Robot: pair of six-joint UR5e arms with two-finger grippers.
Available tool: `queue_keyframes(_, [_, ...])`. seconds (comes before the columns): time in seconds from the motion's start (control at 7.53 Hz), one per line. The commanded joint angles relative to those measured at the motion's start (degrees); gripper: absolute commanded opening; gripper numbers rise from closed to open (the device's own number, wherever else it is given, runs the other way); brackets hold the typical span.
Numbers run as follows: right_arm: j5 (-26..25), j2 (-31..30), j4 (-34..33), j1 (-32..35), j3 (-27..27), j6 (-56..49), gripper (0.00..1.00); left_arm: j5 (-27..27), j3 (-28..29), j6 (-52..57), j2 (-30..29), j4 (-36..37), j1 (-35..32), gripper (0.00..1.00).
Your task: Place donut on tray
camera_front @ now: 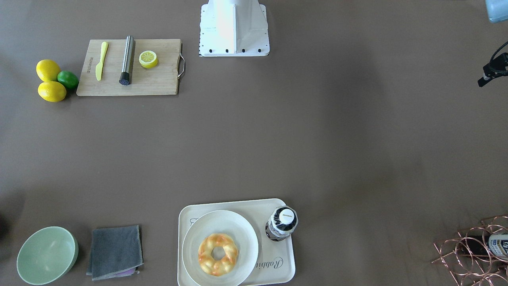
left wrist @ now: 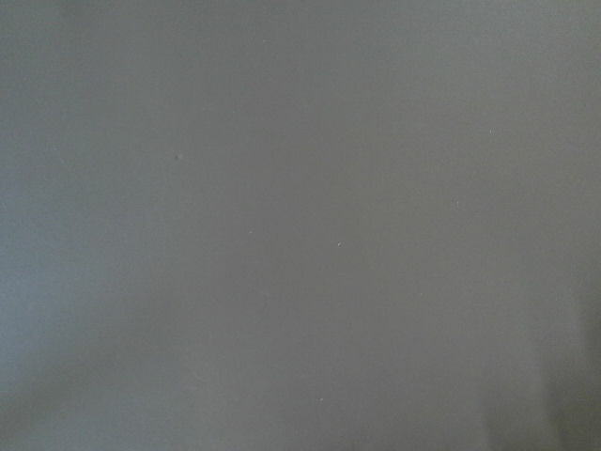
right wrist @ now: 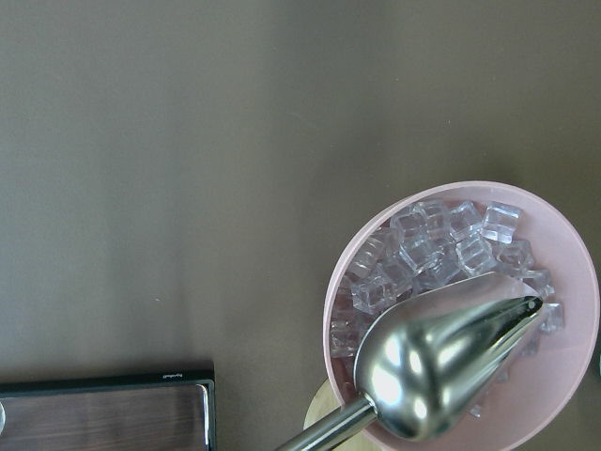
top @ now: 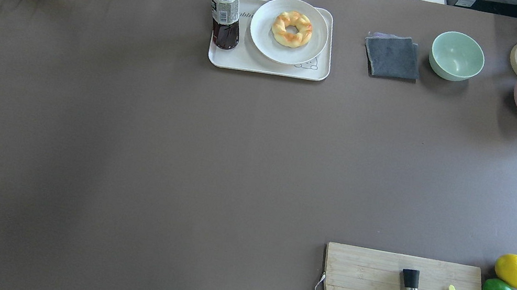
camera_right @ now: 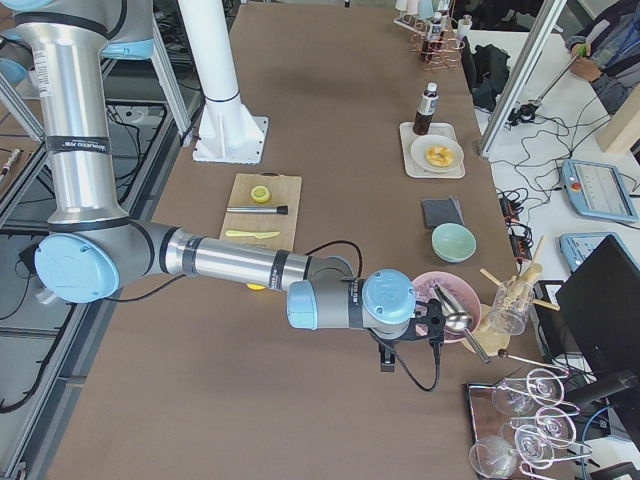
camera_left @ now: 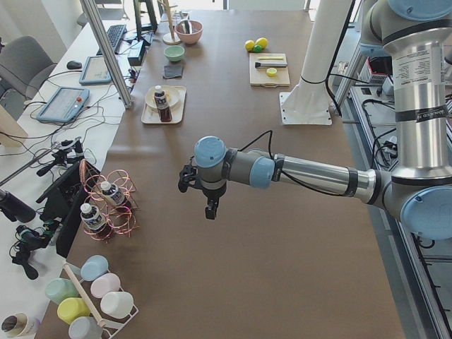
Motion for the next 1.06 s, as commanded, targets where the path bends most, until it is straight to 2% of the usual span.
queue_keyframes(0.0, [0.0, 0.1, -3.8, -0.8, 2.9, 0.1, 1.00, -0.9, 4.1, 5.9, 0.9, -1.0, -3.9, 0.97])
queue_keyframes(0.13, [-0.4, 0.5, -10.4, -1.7, 7.1, 0.4, 1.00, -0.4, 3.9, 6.5, 1.4, -1.4, -4.9, 0.97])
queue_keyframes(0.27, [-3.8, 0.2, -13.3, -2.0, 10.8, 0.4, 1.00, -0.4, 5.4, 10.6, 2.2, -2.7, -6.7, 0.97])
queue_keyframes(0.53, [-4.4, 0.0, -13.4, -2.0, 11.7, 0.4, 1.00, -0.1, 8.4, 13.2, 2.8, -3.1, -7.1, 0.97])
queue_keyframes(0.66, [-4.3, 0.0, -13.3, -2.1, 11.7, 0.4, 1.00, -0.2, 11.1, 15.5, 2.8, -5.6, -9.5, 0.97])
queue_keyframes(0.93, [-3.8, -0.1, -13.4, -2.4, 12.1, 0.4, 1.00, -0.3, 11.5, 15.6, 4.2, -10.9, -12.2, 0.97])
